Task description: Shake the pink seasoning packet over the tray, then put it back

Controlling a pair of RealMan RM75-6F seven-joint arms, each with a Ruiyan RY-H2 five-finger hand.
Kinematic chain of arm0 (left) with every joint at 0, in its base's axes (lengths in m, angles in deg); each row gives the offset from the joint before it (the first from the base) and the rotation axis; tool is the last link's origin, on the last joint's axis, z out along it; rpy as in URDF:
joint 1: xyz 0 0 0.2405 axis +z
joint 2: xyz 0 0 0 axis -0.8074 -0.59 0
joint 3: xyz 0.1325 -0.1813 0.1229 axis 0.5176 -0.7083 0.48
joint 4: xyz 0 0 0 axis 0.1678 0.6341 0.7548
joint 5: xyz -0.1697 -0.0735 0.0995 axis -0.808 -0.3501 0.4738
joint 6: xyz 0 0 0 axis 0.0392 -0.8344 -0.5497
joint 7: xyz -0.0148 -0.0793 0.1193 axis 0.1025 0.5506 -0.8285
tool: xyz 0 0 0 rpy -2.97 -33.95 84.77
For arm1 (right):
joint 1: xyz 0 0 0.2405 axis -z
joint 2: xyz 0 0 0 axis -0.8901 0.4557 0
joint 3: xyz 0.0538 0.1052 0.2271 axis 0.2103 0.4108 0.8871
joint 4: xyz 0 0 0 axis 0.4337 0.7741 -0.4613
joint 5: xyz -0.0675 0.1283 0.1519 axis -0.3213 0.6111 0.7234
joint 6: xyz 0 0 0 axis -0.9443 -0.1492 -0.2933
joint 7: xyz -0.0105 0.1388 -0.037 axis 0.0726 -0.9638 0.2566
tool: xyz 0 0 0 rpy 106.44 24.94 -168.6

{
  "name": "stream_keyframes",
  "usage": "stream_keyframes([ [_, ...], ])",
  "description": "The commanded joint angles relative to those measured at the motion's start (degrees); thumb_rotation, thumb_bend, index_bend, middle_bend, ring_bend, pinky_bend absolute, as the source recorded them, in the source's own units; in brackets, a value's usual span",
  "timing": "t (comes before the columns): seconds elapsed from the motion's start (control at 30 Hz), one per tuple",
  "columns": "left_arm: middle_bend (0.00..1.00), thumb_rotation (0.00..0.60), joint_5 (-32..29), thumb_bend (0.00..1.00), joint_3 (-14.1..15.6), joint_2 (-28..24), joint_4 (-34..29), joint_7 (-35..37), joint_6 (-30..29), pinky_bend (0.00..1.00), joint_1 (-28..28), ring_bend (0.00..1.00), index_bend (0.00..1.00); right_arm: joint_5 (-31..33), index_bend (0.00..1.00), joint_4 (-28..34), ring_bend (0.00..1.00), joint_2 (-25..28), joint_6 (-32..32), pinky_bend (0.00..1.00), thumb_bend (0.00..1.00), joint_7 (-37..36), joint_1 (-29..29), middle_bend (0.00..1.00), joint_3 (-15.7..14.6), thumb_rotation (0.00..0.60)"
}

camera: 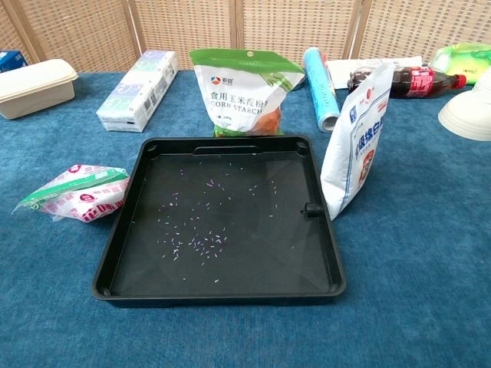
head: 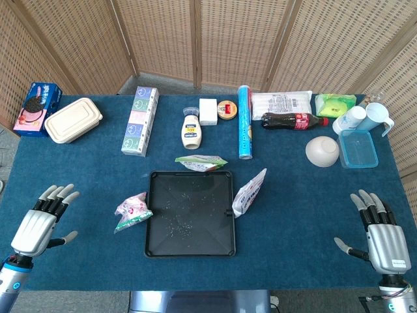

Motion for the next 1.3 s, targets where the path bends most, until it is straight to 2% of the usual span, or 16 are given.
stream_keyframes([
  [0.03,0.0,0.6,0.0,0.03,0.0,0.0,0.0,0.0,-0.1,0.08,0.0,0.0,0.07,0.0,0.0,0.0,0.04,0.0,0.0,0.09,0.0,0.0,0.0,0.0,0.0,0.46],
  [0.4,0.0,0.6,0.4,0.03,0.7,2.7,-0.8,-1.3,1.5,0.08,-0.5,0.0,0.07,0.1,0.0,0.7,0.04,0.8,0.3,0.09,0.0,-1.2,0.1,0.0,0.3,0.464],
  [0.67,0.0,0.6,0.7,0.03,0.3,10.2,-0.9,-4.4,4.6,0.08,-2.5,0.0,0.07,0.6,0.0,0.9,0.04,1.7,-0.1,0.09,0.0,-2.8,0.1,0.0,0.3,0.463],
  [0.8,0.0,0.6,0.2,0.03,-0.6,13.1,-0.2,-4.3,6.7,0.08,-4.1,0.0,0.07,0.1,0.0,1.5,0.04,2.4,-0.6,0.09,0.0,-4.3,0.1,0.0,-0.2,0.459],
  [1.03,0.0,0.6,-4.0,0.03,-3.2,16.8,0.6,-2.0,12.8,0.08,-7.5,0.0,0.07,0.4,0.0,1.4,0.04,3.0,-1.3,0.09,0.0,-5.7,-0.1,0.0,-0.2,0.462],
  [1.3,0.0,0.6,-5.5,0.03,-5.0,19.1,1.7,-0.9,15.0,0.08,-10.2,0.0,0.07,1.0,0.0,1.2,0.04,3.2,-2.0,0.09,0.0,-6.6,-0.4,0.0,0.0,0.466],
])
